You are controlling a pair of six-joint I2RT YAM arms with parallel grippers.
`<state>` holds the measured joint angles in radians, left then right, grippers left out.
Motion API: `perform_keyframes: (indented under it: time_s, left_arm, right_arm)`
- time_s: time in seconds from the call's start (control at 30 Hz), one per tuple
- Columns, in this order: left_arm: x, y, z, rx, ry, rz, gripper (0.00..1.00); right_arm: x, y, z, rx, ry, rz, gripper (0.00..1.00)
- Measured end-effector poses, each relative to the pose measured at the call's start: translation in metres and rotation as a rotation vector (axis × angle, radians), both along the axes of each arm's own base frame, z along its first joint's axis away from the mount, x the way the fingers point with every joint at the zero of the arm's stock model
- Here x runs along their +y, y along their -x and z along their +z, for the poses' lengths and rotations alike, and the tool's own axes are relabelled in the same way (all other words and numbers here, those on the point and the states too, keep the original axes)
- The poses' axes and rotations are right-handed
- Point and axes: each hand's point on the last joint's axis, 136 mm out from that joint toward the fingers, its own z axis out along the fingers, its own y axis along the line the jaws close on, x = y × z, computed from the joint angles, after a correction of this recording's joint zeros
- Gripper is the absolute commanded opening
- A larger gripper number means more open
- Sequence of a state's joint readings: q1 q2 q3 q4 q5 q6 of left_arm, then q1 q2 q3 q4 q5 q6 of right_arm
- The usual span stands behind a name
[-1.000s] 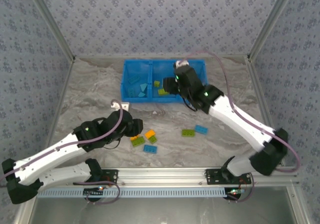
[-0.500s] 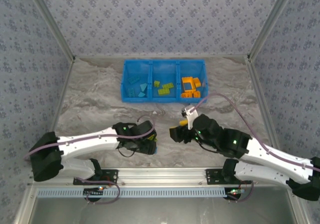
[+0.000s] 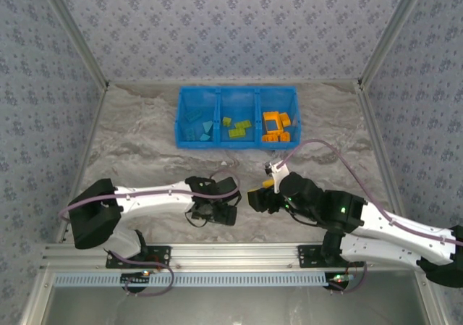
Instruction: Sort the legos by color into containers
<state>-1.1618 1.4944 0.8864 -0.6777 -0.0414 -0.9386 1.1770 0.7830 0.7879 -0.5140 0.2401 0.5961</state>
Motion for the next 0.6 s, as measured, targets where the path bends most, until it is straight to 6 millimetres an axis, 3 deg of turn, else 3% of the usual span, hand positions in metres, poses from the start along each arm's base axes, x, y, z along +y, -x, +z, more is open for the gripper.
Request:
perform_keyframes:
  time_s: [0.3, 0.6]
  left_arm:
    - [0.0, -0.001, -0.014, 0.018, -0.051, 0.003, 0.89]
    - [0.002, -0.004, -0.02, 0.007, -0.081, 0.007, 0.66]
  right_arm:
    - [-0.001, -0.001, -0.002, 0.003, 0.006, -0.005, 0.65]
    - [-0.004, -0.002, -0.001, 0.003, 0.003, -0.02, 0.64]
